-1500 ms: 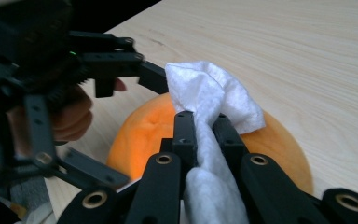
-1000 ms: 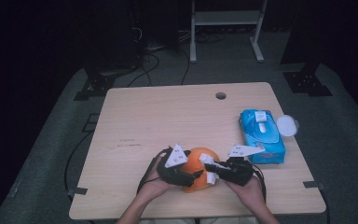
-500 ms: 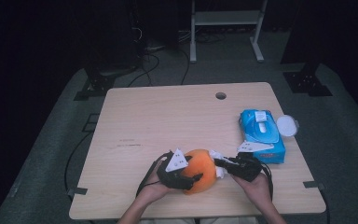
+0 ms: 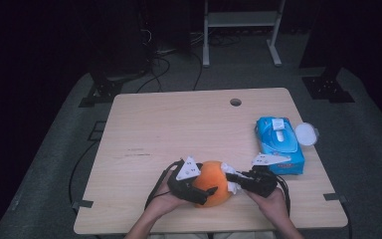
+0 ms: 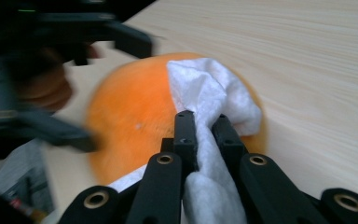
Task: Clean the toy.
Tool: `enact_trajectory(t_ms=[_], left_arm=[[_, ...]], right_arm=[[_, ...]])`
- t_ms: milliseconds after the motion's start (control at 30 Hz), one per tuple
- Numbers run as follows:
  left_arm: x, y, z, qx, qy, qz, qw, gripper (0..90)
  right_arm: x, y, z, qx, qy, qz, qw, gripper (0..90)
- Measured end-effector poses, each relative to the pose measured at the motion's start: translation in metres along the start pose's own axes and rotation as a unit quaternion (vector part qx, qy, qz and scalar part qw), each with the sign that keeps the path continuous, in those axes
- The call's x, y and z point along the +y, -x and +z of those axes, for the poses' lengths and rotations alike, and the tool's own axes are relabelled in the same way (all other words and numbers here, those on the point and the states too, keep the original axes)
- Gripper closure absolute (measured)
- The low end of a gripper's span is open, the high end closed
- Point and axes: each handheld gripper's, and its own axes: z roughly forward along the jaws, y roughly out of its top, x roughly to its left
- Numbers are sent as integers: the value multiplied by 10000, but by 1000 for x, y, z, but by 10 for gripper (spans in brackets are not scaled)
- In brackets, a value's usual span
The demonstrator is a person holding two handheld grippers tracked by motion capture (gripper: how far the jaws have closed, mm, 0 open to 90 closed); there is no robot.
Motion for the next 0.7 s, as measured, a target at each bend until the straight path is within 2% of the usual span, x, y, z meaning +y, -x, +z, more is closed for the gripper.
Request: enact_trajectory(t_ms=[33,67,100,133,167,200,233,300,333,467,600,700], left_arm=[[-1,-2,0,-52,13,-68,10000,122],[-2,-2,-1,-87,0,-38,10000,175],[-3,-2,-3,-100,-2,54,9999,175],[-4,0,-3,-96,0,101,9999,227],[-4,1,-3,-82,-11,183,9998,257],[-5,3,-3,-74,-9,259,9996,287],[-5,3,-2,-69,-17,288,9996,287],[-5,3,-2,-98,-12,304,9995,290],[-5,3,-3,-109,-6,309,9995,291],[-6,4,-2,-182,-6,385,9991,290],[-6,6,-2,-226,17,462,9987,290],[-6,5,-3,-252,35,444,9987,291]], right_arm=[[0,-6,1,26,-32,-79,10000,819],[-1,-10,2,33,-57,-145,9999,819],[-1,-10,2,33,-57,-145,9999,819],[0,-8,1,44,-56,-144,9999,819],[0,-6,0,28,-54,-99,9999,819],[-2,5,-2,-124,7,29,9999,819],[-2,5,-2,-124,7,29,9999,819],[-6,17,-2,-334,-37,210,9992,818],[-10,24,-2,-344,-68,357,9987,818],[-4,17,-3,-323,-44,254,9991,818],[6,3,-5,43,260,49,9996,817],[2,7,-4,-36,183,72,9998,817]])
